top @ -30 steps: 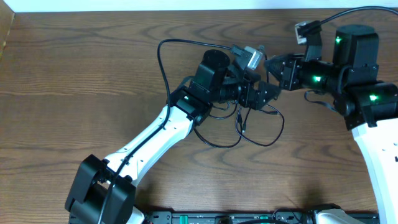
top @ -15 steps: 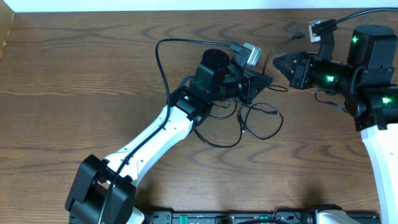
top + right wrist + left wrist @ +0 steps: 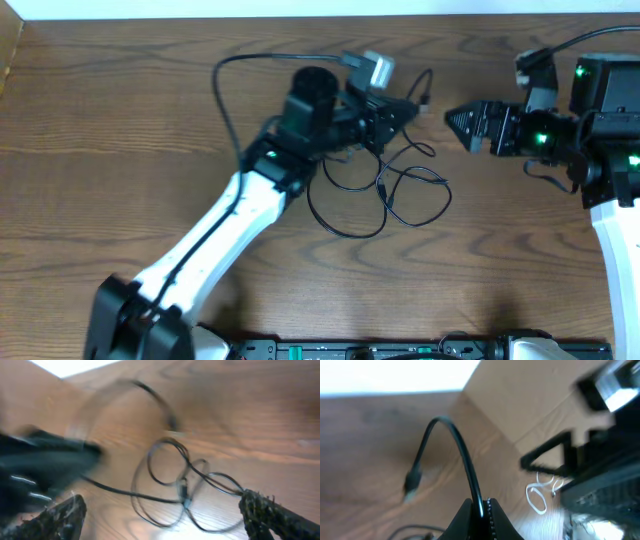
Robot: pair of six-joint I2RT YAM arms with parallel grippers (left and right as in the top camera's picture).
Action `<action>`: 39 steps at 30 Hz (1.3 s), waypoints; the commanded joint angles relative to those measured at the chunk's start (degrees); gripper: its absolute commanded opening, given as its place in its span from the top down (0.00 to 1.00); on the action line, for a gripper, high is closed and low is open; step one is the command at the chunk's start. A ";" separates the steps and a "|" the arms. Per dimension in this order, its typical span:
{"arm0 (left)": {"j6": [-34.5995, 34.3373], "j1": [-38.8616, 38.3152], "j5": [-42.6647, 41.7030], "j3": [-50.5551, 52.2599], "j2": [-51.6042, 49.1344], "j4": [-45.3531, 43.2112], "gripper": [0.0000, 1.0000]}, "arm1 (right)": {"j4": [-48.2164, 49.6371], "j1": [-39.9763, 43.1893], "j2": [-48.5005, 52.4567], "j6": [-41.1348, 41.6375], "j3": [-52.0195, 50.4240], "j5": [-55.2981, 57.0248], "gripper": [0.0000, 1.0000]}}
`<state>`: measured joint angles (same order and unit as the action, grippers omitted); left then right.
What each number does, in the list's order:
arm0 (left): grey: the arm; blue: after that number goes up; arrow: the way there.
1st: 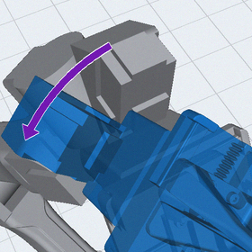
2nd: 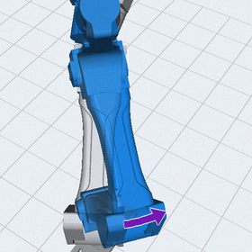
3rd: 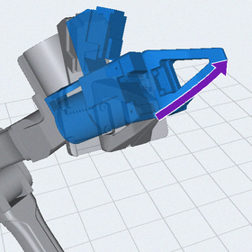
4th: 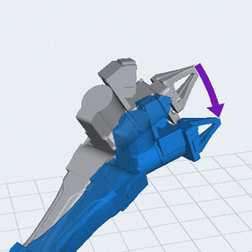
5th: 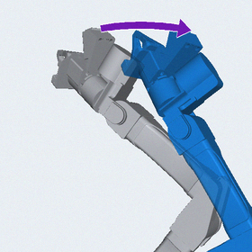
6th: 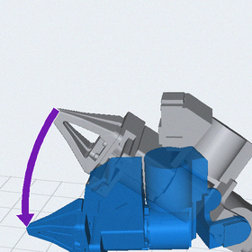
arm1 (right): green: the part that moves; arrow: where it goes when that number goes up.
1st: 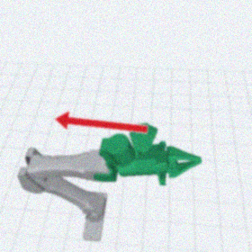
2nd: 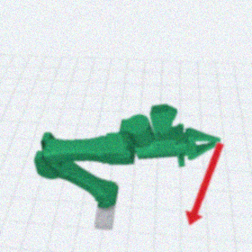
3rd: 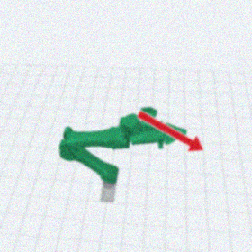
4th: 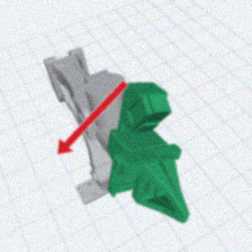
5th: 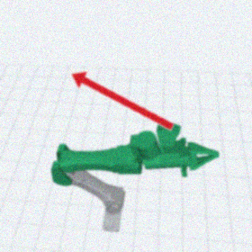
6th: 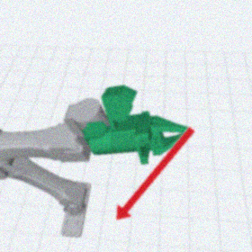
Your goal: Untangle cables
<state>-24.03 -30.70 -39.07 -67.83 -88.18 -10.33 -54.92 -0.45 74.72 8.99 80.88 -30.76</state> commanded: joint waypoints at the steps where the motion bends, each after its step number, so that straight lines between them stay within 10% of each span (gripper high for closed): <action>1: 0.31 2.89 -0.98 0.28 5.66 1.05 0.92 | -2.45 0.00 0.02 -14.69 -0.35 2.27 0.01; 10: 0.31 8.20 -0.98 0.28 14.95 7.43 0.92 | 0.39 -0.09 0.63 -38.27 -11.34 -10.88 0.04; 28: -1.40 8.39 -2.54 0.28 20.48 11.63 0.92 | 37.97 -11.69 3.28 -26.03 -28.37 -18.80 0.12; 31: -1.40 8.39 -2.54 0.28 20.50 11.74 0.92 | 42.18 -12.98 4.94 -23.61 -28.37 -18.14 0.38; 33: -1.38 8.39 -2.54 0.28 20.52 11.98 0.92 | 43.52 -13.14 5.88 -21.09 -28.37 -15.91 0.91; 34: -1.38 8.39 -2.54 0.28 20.52 12.13 0.92 | 43.63 -13.14 6.19 -19.98 -28.37 -14.78 0.99; 39: 0.83 8.41 -2.23 0.28 20.50 13.97 0.92 | 42.97 -12.81 6.49 -18.08 -28.35 -12.61 0.99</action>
<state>-25.19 -22.55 -40.60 -67.83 -68.16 3.07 -11.75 -13.39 81.10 -12.32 52.75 -45.34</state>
